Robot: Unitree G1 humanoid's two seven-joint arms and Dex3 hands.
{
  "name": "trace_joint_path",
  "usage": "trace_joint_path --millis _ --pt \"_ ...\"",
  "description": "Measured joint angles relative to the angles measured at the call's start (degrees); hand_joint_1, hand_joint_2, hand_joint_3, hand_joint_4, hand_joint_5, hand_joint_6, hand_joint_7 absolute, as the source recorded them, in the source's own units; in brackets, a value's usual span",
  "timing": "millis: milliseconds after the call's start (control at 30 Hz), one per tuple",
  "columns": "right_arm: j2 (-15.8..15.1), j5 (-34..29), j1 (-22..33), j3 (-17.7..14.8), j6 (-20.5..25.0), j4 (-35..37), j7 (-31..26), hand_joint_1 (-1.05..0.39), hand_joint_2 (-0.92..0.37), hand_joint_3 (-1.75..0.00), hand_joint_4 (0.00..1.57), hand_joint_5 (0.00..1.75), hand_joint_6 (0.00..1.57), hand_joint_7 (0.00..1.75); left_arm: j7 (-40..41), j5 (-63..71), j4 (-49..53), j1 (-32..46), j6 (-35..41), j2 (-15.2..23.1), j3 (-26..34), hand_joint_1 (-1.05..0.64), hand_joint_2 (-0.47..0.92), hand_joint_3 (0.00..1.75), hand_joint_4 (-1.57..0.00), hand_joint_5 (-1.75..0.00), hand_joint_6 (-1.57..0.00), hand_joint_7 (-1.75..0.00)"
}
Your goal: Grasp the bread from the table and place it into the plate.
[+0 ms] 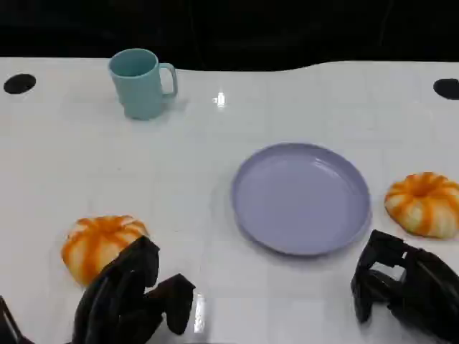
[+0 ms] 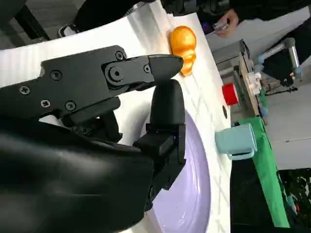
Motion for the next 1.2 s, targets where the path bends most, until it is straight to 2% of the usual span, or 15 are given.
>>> trace_joint_path --millis 233,733,867,967,1067,1200 --pt "0.0 -0.17 0.0 0.03 -0.19 0.05 -0.07 -0.61 -0.92 -0.17 0.78 1.75 0.73 1.53 -0.02 -0.07 -0.16 0.0 0.16 -0.09 0.09 -0.77 0.92 0.16 -1.05 -1.75 -0.83 -1.65" --pt "0.0 -0.32 0.11 0.08 0.38 -0.48 -0.42 -0.62 -0.92 -0.18 0.78 1.75 0.74 1.51 0.02 -0.07 -0.24 0.0 0.12 -0.35 0.22 -0.78 0.92 0.18 -1.05 -1.75 -0.79 -1.69" --pt "0.03 -0.27 0.19 0.08 0.47 -0.6 -0.4 -0.62 -0.92 -0.19 0.79 1.75 0.74 1.52 -0.1 0.13 -0.43 0.0 -0.6 -0.18 0.21 -0.78 0.92 0.25 -0.91 -1.74 -0.72 -1.49" --pt "0.05 -0.28 0.2 0.1 0.46 -0.63 -0.44 -0.62 -0.92 -0.18 0.79 1.75 0.74 1.53 -0.79 2.33 -0.42 -0.17 -4.93 0.46 0.08 -0.8 0.92 0.28 -0.77 -1.61 -0.65 -1.3" --pt "0.12 -0.34 0.33 0.35 0.98 -1.21 -1.09 -0.62 -0.92 -0.18 0.79 1.75 0.74 1.53 -0.16 6.2 -1.46 -1.03 -8.7 2.67 -0.34 -0.81 0.92 0.21 -0.68 -1.43 -0.6 -1.05" --pt "0.14 -0.48 0.46 0.8 1.14 -1.69 -1.44 -0.59 -0.92 -0.19 0.78 1.75 0.73 1.54 1.72 13.0 -2.77 -1.7 -16.44 5.5 -0.91 -0.76 0.92 0.17 -0.6 -1.11 -0.58 -0.62"
